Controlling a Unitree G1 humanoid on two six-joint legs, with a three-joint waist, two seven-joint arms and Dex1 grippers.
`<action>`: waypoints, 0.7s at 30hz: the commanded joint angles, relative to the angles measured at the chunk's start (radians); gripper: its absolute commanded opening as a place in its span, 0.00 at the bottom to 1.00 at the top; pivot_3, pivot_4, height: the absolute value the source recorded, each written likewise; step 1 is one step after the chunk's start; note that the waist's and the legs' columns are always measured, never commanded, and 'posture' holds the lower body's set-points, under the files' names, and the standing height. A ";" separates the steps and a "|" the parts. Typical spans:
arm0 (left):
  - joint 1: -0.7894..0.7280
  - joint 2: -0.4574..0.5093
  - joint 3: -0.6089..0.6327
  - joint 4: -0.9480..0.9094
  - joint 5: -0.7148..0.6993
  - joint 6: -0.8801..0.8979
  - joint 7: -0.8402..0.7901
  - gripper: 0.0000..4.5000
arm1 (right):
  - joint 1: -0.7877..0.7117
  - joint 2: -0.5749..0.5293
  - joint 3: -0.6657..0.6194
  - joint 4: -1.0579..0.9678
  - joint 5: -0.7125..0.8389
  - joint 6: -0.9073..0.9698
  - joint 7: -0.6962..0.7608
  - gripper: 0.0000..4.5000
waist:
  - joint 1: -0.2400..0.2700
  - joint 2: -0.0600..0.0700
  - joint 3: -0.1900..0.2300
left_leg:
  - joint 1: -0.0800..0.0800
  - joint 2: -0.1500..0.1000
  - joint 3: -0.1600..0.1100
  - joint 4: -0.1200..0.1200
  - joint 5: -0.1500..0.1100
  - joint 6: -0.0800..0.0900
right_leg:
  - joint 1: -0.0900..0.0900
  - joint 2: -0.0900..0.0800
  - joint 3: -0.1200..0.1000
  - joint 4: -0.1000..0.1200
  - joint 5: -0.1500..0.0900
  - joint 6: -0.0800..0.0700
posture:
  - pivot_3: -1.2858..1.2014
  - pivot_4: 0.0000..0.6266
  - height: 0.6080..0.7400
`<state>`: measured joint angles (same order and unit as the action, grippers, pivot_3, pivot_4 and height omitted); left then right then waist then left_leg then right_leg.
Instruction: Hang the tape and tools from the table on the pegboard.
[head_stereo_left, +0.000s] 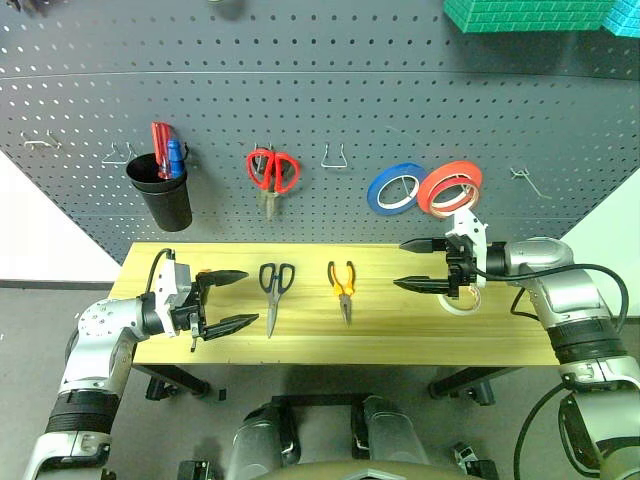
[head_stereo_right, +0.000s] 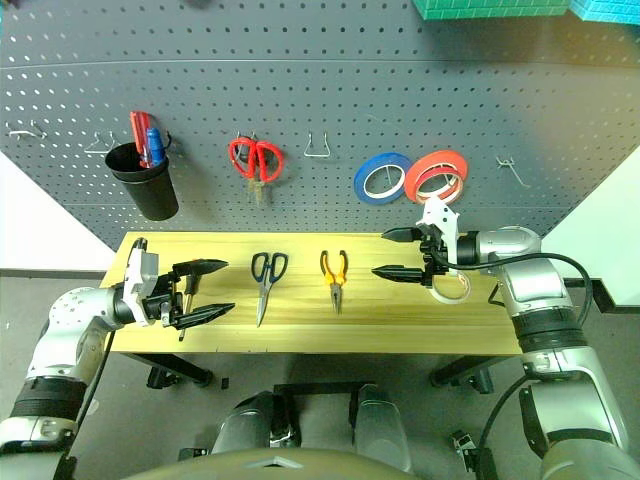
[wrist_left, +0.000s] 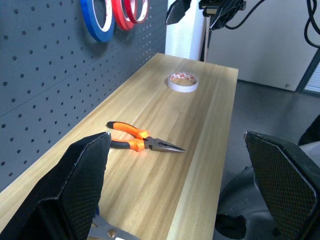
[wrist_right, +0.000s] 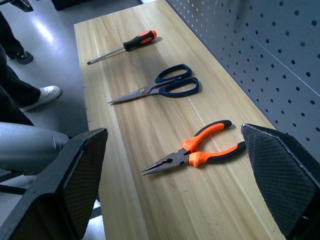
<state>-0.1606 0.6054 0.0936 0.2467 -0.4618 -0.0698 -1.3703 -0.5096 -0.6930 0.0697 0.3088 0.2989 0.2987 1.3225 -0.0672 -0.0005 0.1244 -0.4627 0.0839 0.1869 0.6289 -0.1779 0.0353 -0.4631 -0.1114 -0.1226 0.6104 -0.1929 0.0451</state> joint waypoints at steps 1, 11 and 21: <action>-0.015 0.010 0.017 -0.014 -0.012 -0.002 -0.003 0.99 | -0.017 0.001 -0.012 -0.009 0.008 -0.012 0.002 1.00 | 0.000 0.000 0.000 | 0.000 0.000 0.000 0.000 0.000 0.000 | 0.000 0.000 0.000 0.000 0.000 0.000 | 0.49 0.18 0.92; -0.025 0.016 0.017 -0.010 -0.010 0.005 -0.013 0.99 | -0.018 -0.003 -0.017 -0.012 0.011 0.001 0.001 1.00 | 0.000 0.000 0.000 | 0.000 0.000 0.000 0.000 0.000 0.000 | 0.000 0.000 0.000 0.000 0.000 0.000 | 0.49 0.18 0.92; -0.029 0.004 0.006 -0.001 0.013 -0.016 -0.006 0.99 | 0.003 -0.018 -0.011 -0.021 -0.030 0.050 -0.053 1.00 | -0.001 0.000 0.000 | 0.000 0.000 0.000 0.000 0.000 0.000 | 0.000 0.000 0.000 0.000 0.000 0.000 | 0.49 0.18 0.92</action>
<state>-0.1727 0.6069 0.0925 0.2564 -0.4450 -0.0706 -1.3750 -0.5043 -0.6965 0.0712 0.3101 0.2632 0.3455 1.2764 -0.0678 -0.0004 0.1245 -0.4629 0.0839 0.1869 0.6287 -0.1779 0.0353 -0.4634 -0.1116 -0.1226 0.6102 -0.1929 0.0451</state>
